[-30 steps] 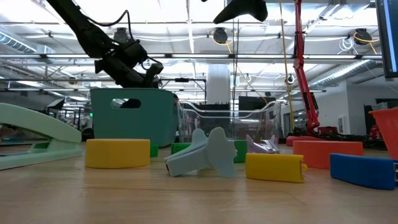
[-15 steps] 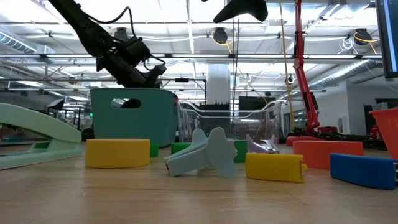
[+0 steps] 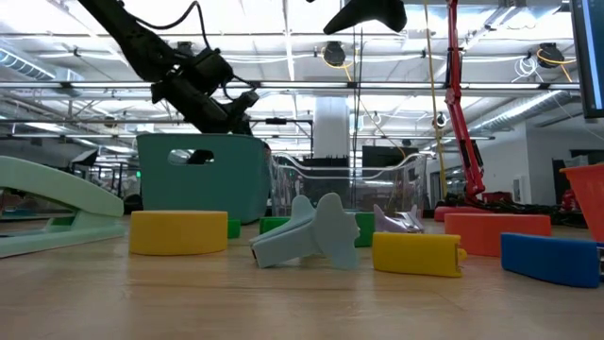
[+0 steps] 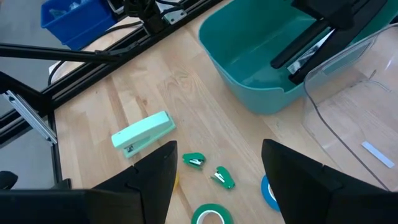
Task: Pick and place Stapler, Stapler remover, tape
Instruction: Put the large black stapler into the blue bin
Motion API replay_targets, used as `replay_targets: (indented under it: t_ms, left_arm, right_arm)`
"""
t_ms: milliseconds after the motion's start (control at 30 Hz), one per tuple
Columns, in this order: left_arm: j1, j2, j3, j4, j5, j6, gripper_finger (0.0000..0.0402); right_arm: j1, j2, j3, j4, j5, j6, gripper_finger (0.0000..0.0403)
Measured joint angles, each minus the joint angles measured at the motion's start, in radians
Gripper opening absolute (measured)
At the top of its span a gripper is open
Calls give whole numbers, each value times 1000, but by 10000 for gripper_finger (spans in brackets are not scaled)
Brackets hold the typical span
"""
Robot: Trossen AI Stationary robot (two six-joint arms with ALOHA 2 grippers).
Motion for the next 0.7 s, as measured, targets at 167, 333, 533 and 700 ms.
replay_targets:
  t_ms: [167,333,533,700]
  left_arm:
    - [-1,39,15,-56,-28,6,166]
    - [-3,93,16,-52,-26,5,166]
    - [-3,130,17,-15,0,-17,166]
    - [5,150,18,-14,0,-30,166]
  right_arm:
    - [0,0,0,7,-2,3,226]
    - [0,0,0,26,-2,1,224]
    - [0,0,0,27,-2,1,224]
    - [0,0,0,29,-2,1,224]
